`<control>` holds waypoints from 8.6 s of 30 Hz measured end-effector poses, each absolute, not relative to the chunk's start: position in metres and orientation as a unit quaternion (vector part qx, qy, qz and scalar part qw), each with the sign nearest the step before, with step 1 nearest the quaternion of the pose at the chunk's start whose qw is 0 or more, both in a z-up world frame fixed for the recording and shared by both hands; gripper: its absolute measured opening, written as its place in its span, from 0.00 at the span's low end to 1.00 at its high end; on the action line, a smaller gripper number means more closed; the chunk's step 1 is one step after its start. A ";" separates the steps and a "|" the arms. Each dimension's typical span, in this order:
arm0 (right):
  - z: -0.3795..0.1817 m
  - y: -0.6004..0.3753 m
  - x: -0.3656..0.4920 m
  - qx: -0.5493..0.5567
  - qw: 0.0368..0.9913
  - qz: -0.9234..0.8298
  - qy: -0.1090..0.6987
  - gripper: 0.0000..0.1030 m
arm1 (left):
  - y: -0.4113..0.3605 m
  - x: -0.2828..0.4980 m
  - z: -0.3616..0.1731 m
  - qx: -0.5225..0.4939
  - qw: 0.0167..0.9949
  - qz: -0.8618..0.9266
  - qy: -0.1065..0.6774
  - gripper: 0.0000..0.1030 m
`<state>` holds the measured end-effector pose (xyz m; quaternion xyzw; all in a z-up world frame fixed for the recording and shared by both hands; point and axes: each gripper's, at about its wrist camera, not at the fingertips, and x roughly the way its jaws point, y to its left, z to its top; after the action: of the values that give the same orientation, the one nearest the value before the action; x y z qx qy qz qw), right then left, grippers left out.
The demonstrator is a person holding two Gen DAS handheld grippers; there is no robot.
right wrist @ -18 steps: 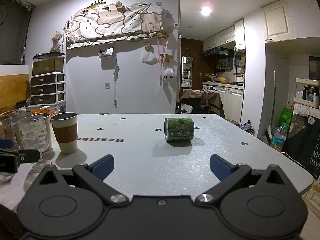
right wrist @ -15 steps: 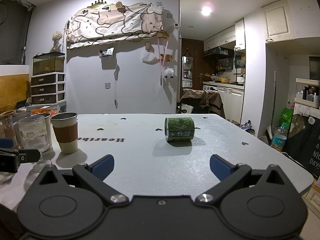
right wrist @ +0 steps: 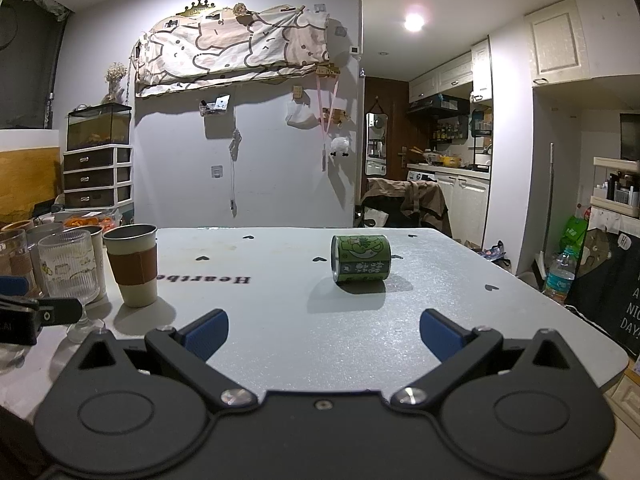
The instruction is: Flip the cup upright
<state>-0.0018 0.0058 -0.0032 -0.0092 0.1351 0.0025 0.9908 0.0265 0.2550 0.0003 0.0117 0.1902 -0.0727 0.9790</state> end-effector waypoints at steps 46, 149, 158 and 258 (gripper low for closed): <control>0.068 -0.025 0.215 0.087 0.969 -0.111 0.204 1.00 | 0.292 0.015 -0.014 -0.019 0.981 -0.037 0.189 1.00; -0.048 -0.027 0.069 0.248 0.901 0.242 0.262 0.70 | 0.195 0.208 -0.048 -0.270 0.792 -0.209 0.506 0.80; -0.047 -0.019 0.063 0.222 0.906 0.254 0.256 0.69 | 0.192 0.173 -0.014 -0.193 0.857 -0.226 0.421 0.71; -0.029 0.033 0.028 -0.003 0.981 0.117 0.152 0.99 | 0.287 0.011 -0.016 -0.004 0.981 -0.001 0.194 1.00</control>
<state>0.0276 0.0329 -0.0294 -0.0027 0.1522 0.1173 0.9814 0.0107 0.2871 -0.0156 -0.0041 0.1941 -0.0012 0.9810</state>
